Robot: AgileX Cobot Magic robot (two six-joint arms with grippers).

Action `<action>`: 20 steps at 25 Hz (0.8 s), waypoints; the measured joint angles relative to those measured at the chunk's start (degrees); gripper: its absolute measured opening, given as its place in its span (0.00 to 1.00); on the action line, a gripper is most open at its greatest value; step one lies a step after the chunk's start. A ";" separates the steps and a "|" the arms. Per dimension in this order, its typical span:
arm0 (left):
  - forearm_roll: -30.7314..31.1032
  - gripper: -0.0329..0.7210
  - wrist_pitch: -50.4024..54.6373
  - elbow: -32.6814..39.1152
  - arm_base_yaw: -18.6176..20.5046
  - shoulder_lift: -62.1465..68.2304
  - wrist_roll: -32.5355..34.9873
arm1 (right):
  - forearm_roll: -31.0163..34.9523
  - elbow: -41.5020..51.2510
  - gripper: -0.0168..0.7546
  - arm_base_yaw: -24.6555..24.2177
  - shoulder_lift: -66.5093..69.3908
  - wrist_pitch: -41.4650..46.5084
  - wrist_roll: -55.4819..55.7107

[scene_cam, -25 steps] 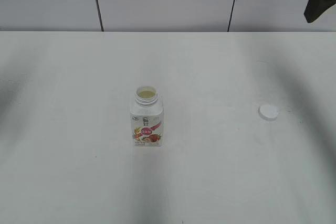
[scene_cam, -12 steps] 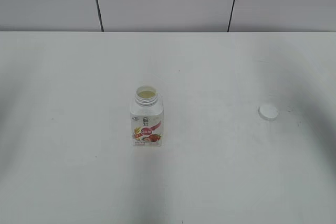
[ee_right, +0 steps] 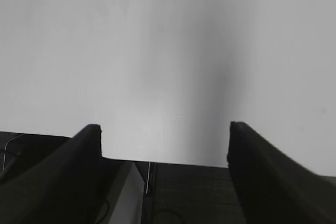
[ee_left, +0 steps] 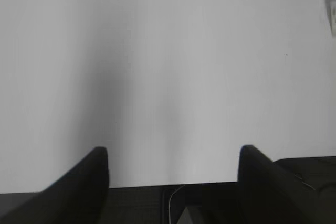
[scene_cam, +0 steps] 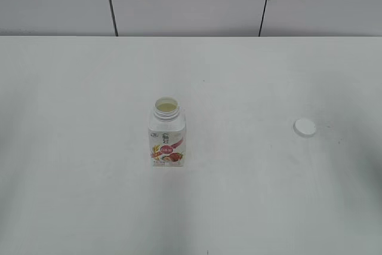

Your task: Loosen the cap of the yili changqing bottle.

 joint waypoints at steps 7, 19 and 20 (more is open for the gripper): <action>-0.64 0.67 0.20 5.30 0.00 -11.20 0.00 | 0.00 9.72 0.78 0.00 -11.56 -1.27 0.13; -1.26 0.67 -3.49 9.96 0.00 -24.94 0.00 | 0.00 21.20 0.78 0.00 -30.52 -1.98 0.31; -1.26 0.67 -3.49 9.96 0.00 -26.16 0.00 | 0.00 21.34 0.78 0.00 -32.14 -2.07 0.38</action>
